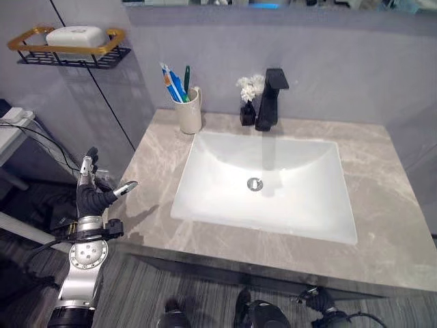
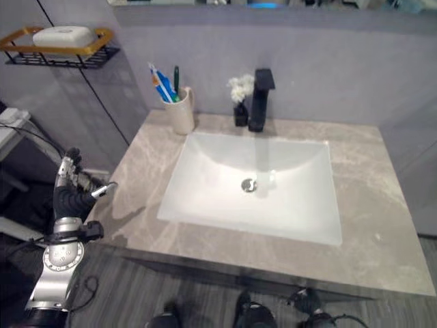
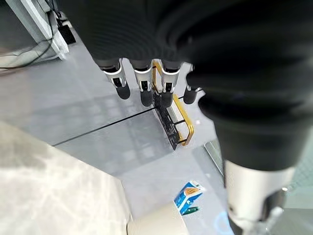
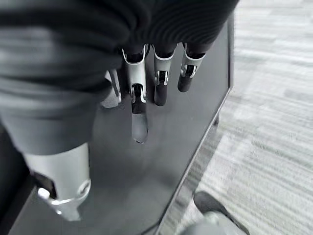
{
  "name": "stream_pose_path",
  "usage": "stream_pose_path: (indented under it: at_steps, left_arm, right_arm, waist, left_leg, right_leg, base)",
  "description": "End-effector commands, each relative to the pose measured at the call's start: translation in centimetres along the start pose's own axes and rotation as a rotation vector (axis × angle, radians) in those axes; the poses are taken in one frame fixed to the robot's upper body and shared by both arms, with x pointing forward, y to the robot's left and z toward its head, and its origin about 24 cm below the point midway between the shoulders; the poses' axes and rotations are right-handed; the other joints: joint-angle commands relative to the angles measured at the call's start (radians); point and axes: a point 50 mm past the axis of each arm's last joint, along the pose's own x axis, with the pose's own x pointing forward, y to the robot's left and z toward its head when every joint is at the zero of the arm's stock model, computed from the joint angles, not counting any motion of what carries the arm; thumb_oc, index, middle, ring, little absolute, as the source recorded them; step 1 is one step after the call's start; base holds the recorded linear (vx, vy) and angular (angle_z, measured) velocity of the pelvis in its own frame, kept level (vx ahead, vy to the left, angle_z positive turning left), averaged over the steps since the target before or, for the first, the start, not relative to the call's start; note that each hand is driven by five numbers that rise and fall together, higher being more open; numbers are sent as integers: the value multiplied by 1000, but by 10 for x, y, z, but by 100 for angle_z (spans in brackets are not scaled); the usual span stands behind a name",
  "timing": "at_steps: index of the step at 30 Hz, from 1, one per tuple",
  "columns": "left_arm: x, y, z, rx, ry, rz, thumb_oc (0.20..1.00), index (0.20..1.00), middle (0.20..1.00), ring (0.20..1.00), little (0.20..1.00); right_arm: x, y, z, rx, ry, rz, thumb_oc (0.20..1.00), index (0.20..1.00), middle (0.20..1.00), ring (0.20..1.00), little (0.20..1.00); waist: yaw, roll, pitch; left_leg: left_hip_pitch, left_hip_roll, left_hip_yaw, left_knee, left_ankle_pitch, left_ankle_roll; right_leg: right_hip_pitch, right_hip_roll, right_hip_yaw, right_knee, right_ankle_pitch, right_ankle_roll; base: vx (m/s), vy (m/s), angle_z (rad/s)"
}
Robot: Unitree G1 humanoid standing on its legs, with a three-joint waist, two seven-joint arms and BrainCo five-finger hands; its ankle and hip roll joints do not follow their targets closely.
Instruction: Put brush and paste in cup on sink, flatten towel.
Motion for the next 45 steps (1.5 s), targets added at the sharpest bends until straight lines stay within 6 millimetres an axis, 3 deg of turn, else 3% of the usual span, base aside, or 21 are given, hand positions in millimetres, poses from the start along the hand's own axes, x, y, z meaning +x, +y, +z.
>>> stream_pose_path:
  at_steps: [1, 10, 20, 30, 31, 32, 34, 35, 36, 40, 45]
  left_arm:
    - [5, 16, 27, 14, -148, 40, 1000, 1000, 1000, 1000, 1000]
    - [0, 24, 22, 36, -112, 49, 1000, 1000, 1000, 1000, 1000]
    - [0, 34, 22, -2, -96, 27, 1000, 1000, 1000, 1000, 1000]
    - [27, 44, 40, -134, -142, -36, 1000, 1000, 1000, 1000, 1000]
    - [32, 45, 42, -132, -148, -35, 890, 890, 890, 890, 890]
    - [36, 46, 43, -137, -149, -34, 645, 645, 645, 645, 645]
    - [41, 46, 42, -147, -139, -38, 520, 520, 520, 520, 520]
    - [45, 46, 42, -153, -134, -38, 404, 404, 404, 404, 404]
    - [50, 46, 41, -159, -121, -39, 200, 200, 200, 200, 200]
    - [77, 47, 41, -114, -78, -40, 200, 200, 200, 200, 200]
    - [98, 51, 41, -25, -44, -31, 200, 200, 200, 200, 200]
  right_arm:
    - [11, -19, 21, 1, -73, -82, 1000, 1000, 1000, 1000, 1000]
    - [6, -10, 2, 11, 11, -66, 1000, 1000, 1000, 1000, 1000]
    - [5, -3, 5, 15, 6, -39, 1000, 1000, 1000, 1000, 1000]
    - [4, -2, 2, -7, 16, 0, 1000, 1000, 1000, 1000, 1000]
    - [4, -1, 2, -8, 15, 3, 1000, 1000, 1000, 1000, 1000]
    - [4, -1, 3, -11, 12, 7, 1000, 1000, 1000, 1000, 1000]
    - [3, -1, 2, -20, 16, 14, 1000, 1000, 1000, 1000, 1000]
    - [3, 0, 2, -22, 16, 20, 1000, 1000, 1000, 1000, 1000]
    - [3, 1, 2, -23, 16, 24, 1000, 1000, 1000, 1000, 1000]
    - [4, 0, 2, -34, 19, 32, 1000, 1000, 1000, 1000, 1000]
    - [5, -1, 6, -40, 5, 36, 1000, 1000, 1000, 1000, 1000]
  waist:
    - [6, 25, -22]
    - [-2, 4, -47]
    - [2, -22, -60]
    - [-8, -31, -58]
    - [-10, -32, -58]
    - [-11, -34, -58]
    - [-14, -34, -58]
    - [-18, -34, -58]
    - [-20, -36, -57]
    - [-38, -38, -46]
    - [-54, -41, -35]
  left_leg:
    - [3, -16, -14, -47, 132, 24]
    - [80, -102, 59, -104, 78, 67]
    - [102, -149, 91, -134, 50, 95]
    - [89, -194, 107, -140, 31, 116]
    - [88, -194, 110, -140, 31, 116]
    - [86, -195, 111, -140, 29, 116]
    - [84, -196, 113, -140, 29, 116]
    - [82, -196, 115, -140, 29, 116]
    - [79, -196, 116, -140, 30, 116]
    - [69, -190, 120, -140, 36, 113]
    - [57, -183, 125, -140, 42, 108]
  right_leg:
    - [134, -125, 6, -17, 36, 100]
    - [157, -177, 48, -86, 100, 155]
    - [166, -220, 58, -150, 180, 202]
    - [145, -263, 78, -194, 279, 235]
    - [144, -265, 79, -198, 285, 235]
    - [142, -267, 79, -203, 292, 235]
    - [139, -267, 78, -206, 296, 235]
    - [136, -268, 78, -207, 299, 235]
    - [134, -268, 79, -208, 301, 235]
    - [126, -265, 75, -211, 305, 235]
    - [113, -260, 77, -216, 307, 235]
  base:
    - [120, 171, -65]
    - [85, 146, -18]
    - [43, 96, -8]
    - [17, 72, -7]
    - [0, 0, 0]
    - [0, 0, 0]
    - [7, 9, -4]
    - [0, 0, 0]
    - [0, 0, 0]
    - [7, -17, -11]
    - [3, -10, -3]
